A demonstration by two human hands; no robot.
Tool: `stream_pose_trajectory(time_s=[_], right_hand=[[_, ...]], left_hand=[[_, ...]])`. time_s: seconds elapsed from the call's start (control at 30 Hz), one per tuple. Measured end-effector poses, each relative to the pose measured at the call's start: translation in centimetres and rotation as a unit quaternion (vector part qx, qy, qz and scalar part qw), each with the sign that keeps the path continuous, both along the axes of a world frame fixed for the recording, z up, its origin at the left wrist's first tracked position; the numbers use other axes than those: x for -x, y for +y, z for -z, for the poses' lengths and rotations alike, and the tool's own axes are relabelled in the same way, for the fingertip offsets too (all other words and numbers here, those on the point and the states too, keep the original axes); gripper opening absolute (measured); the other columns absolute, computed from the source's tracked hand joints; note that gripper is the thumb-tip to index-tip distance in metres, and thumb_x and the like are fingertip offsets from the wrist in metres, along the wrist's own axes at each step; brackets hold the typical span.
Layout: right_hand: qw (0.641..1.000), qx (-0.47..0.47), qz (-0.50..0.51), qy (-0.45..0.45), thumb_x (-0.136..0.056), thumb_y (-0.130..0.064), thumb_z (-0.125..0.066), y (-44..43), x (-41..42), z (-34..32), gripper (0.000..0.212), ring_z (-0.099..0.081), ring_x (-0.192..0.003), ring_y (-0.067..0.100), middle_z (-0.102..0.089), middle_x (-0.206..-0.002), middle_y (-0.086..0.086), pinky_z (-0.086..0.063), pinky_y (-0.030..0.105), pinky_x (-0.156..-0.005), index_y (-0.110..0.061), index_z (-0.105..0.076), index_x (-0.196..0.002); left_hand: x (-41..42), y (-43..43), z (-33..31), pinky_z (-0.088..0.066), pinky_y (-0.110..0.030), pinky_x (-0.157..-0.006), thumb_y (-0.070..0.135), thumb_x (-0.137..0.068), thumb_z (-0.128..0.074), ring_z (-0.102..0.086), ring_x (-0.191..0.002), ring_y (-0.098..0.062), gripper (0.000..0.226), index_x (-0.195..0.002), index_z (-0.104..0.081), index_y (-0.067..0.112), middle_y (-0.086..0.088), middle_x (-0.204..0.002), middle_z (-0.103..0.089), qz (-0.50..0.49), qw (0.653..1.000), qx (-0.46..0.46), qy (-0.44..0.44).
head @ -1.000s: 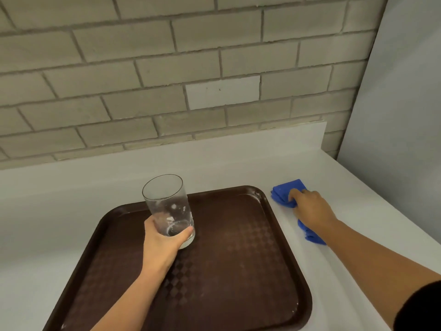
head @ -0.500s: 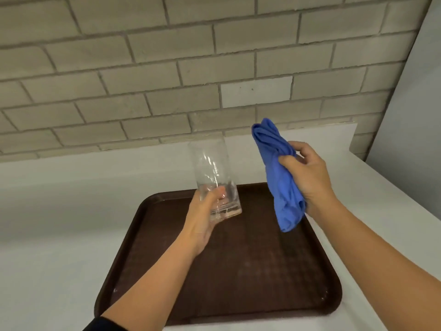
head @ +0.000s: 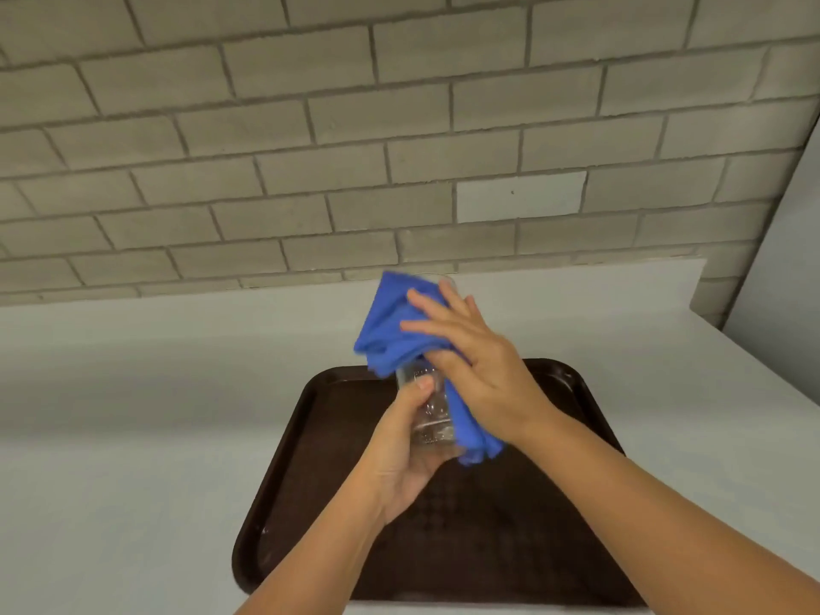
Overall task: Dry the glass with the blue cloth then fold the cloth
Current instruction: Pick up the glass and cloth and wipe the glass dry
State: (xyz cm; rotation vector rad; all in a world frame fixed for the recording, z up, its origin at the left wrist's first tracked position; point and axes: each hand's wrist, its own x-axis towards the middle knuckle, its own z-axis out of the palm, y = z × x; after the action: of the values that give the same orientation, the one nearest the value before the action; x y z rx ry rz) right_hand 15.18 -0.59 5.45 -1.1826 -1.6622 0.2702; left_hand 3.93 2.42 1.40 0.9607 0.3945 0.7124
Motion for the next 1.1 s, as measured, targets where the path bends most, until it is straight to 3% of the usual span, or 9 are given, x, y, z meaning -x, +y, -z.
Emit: stream_pose_trajectory(time_s=[0.1,0.17,0.27,0.37,0.53,0.67,0.77,0.87,1.1], right_hand=[[0.982,0.016,0.031,0.184,-0.092,-0.006,-0.041,1.8,-0.3,-1.7,0.037,-0.022,-0.139,0.007,-0.036,-0.137,-0.014,-0.018,0.021,-0.114,-0.029,-0.047,-0.121],[0.967,0.025,0.055,0.249,-0.093,-0.011,-0.041,1.8,0.0,-1.5,0.039,-0.033,-0.135,0.007,-0.039,-0.135,-0.014,-0.026,0.007,-0.104,-0.031,-0.041,-0.127],[0.966,0.039,0.051,0.252,-0.092,-0.020,-0.044,-0.3,2.0,1.2,0.041,-0.034,-0.128,-0.006,-0.036,-0.134,-0.029,-0.027,-0.006,-0.092,-0.048,-0.040,-0.123],[0.987,0.026,0.011,0.158,-0.090,-0.026,-0.044,-2.8,4.3,4.2,0.046,-0.017,-0.133,-0.015,-0.025,-0.138,-0.045,-0.019,0.000,-0.103,-0.065,-0.036,-0.114],[0.999,-0.007,0.040,-0.007,-0.090,-0.028,-0.039,-0.6,3.1,1.8,0.043,0.001,-0.138,-0.009,-0.012,-0.143,-0.031,-0.002,0.006,-0.110,-0.035,-0.035,-0.131],[0.990,0.009,0.065,0.125,-0.093,-0.016,-0.044,3.2,1.0,-2.2,0.041,-0.015,-0.138,0.004,-0.024,-0.148,-0.009,-0.013,0.001,-0.104,-0.014,-0.043,-0.133],[0.949,0.039,0.085,0.302,-0.093,-0.020,-0.043,3.9,0.6,-1.9,0.038,-0.052,-0.113,0.002,-0.053,-0.130,0.000,-0.039,-0.002,-0.083,-0.018,-0.047,-0.131],[0.888,0.107,0.077,0.440,-0.092,-0.031,-0.044,3.0,1.3,-0.1,0.031,-0.067,-0.069,0.006,-0.068,-0.094,0.003,-0.053,0.016,-0.052,-0.020,-0.058,-0.117],[0.744,0.110,0.007,0.659,-0.091,-0.035,-0.044,1.8,1.8,1.2,0.039,-0.063,-0.093,0.026,-0.064,-0.112,0.014,-0.052,0.042,-0.084,-0.013,-0.054,-0.122]], left_hand=[[0.7,-0.2,-0.3,-0.056,-0.034,-0.062,0.034,-0.072,-0.059,-0.068,-0.067,-0.020,0.029,-0.088,-0.071,0.013,-0.009,-0.078,-0.072,0.014,1.000,-0.003,0.009],[0.9,-0.2,-0.2,-0.057,-0.033,-0.063,0.034,-0.072,-0.058,-0.069,-0.069,-0.020,0.031,-0.090,-0.071,0.012,-0.009,-0.079,-0.073,0.015,1.000,0.000,0.002],[1.4,0.6,-0.4,-0.058,-0.030,-0.063,0.036,-0.068,-0.067,-0.070,-0.069,-0.017,0.026,-0.083,-0.075,0.016,-0.006,-0.079,-0.075,-0.009,1.000,-0.021,0.016],[2.2,1.6,-0.3,-0.056,-0.025,-0.060,0.045,-0.064,-0.063,-0.071,-0.070,-0.014,0.034,-0.083,-0.076,0.019,-0.003,-0.080,-0.075,-0.025,0.999,-0.015,0.031],[1.8,1.9,-0.6,-0.058,-0.031,-0.064,0.045,-0.068,-0.059,-0.072,-0.079,-0.016,0.039,-0.093,-0.073,0.019,-0.004,-0.088,-0.076,-0.006,1.000,0.012,0.002],[0.9,2.3,-1.4,-0.058,-0.038,-0.071,0.035,-0.071,-0.057,-0.071,-0.076,-0.022,0.029,-0.083,-0.072,0.013,-0.009,-0.083,-0.075,0.014,1.000,-0.004,-0.001],[0.9,3.1,-1.6,-0.058,-0.034,-0.066,0.033,-0.076,-0.058,-0.072,-0.075,-0.020,0.024,-0.073,-0.075,0.017,-0.007,-0.080,-0.075,0.020,1.000,-0.012,-0.014],[1.1,4.0,-1.9,-0.057,-0.029,-0.064,0.034,-0.072,-0.055,-0.070,-0.069,-0.015,0.025,-0.072,-0.076,0.020,-0.001,-0.074,-0.075,0.012,0.999,-0.048,0.007],[-0.1,4.4,-4.2,-0.052,-0.033,-0.080,0.046,-0.070,-0.055,-0.066,-0.089,-0.019,0.050,-0.107,-0.063,0.014,-0.006,-0.102,-0.070,-0.024,0.956,-0.207,0.207]])
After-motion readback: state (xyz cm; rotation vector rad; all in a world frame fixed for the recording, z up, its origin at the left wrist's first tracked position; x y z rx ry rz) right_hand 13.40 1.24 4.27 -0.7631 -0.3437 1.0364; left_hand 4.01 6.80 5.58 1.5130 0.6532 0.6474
